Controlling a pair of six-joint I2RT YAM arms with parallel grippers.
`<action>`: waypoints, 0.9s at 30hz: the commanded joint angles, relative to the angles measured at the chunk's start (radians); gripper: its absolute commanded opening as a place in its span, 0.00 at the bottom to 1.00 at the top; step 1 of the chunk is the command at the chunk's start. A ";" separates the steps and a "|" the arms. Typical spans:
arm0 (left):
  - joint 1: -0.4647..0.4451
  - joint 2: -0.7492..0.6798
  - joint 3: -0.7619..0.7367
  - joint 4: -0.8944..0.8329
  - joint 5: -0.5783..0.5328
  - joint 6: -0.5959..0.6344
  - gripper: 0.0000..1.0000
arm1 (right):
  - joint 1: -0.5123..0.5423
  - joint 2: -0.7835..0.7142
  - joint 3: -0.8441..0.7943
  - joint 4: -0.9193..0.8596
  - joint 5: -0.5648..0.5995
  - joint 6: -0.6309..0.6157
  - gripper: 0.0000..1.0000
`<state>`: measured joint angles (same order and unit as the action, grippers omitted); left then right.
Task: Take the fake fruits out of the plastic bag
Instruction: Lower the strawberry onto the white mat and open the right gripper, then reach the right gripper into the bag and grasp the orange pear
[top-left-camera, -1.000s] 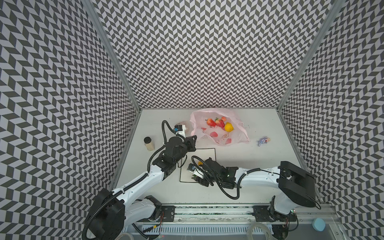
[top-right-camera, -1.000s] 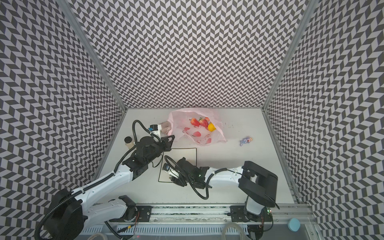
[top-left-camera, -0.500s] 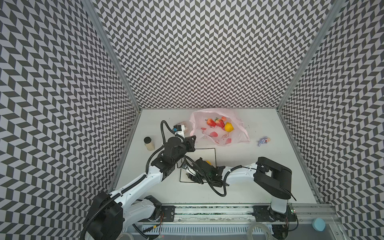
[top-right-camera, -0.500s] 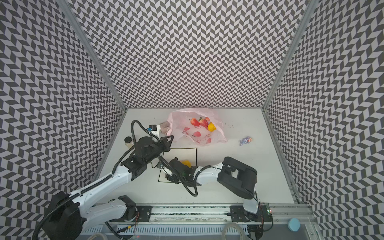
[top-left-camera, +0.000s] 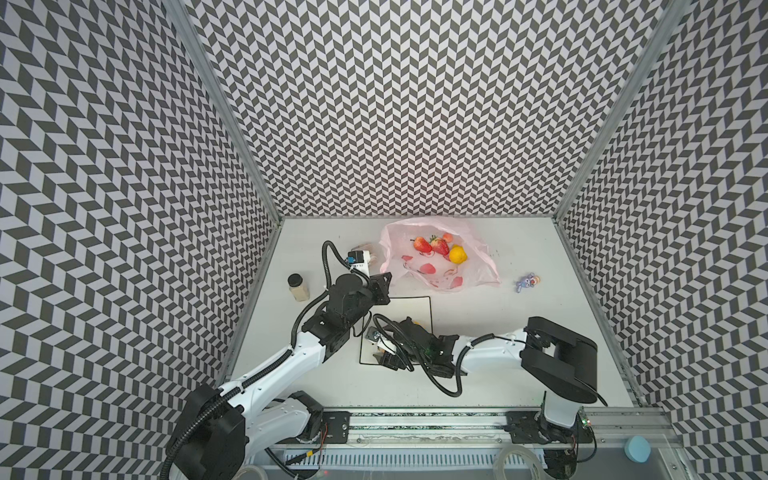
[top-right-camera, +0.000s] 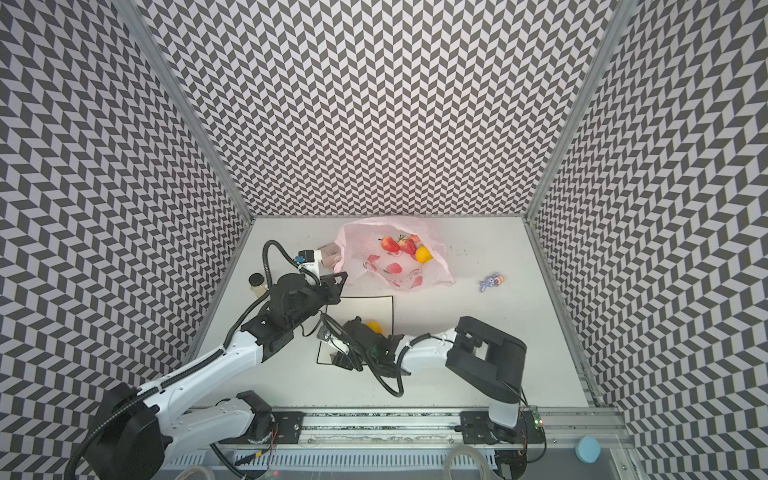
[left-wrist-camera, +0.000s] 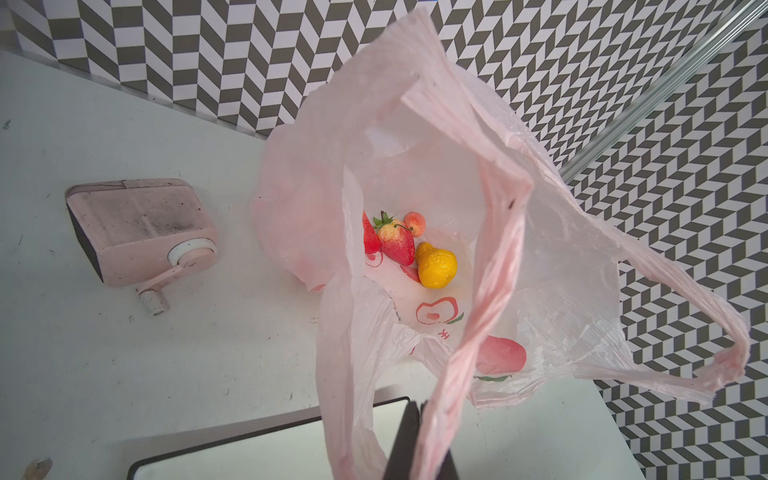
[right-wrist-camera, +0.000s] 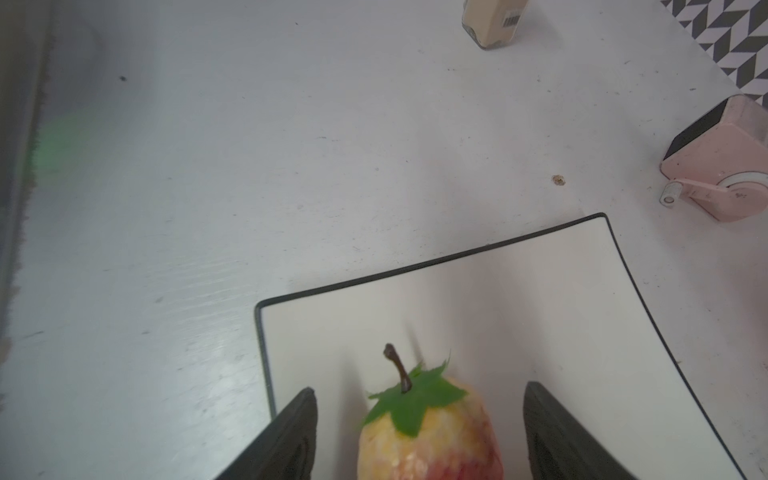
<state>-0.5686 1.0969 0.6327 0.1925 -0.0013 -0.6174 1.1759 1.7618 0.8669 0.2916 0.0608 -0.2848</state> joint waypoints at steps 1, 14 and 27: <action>0.006 -0.023 0.028 -0.011 0.005 0.024 0.00 | 0.019 -0.159 -0.081 0.115 -0.048 -0.026 0.76; 0.007 -0.031 0.035 -0.023 -0.012 0.071 0.00 | 0.004 -0.731 -0.198 -0.125 0.216 -0.002 0.53; 0.001 -0.059 0.050 -0.111 0.000 0.141 0.00 | -0.394 -0.623 -0.048 -0.135 0.024 -0.313 0.33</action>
<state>-0.5667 1.0611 0.6582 0.1127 -0.0044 -0.5007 0.8459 1.0763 0.7635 0.1268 0.1917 -0.4316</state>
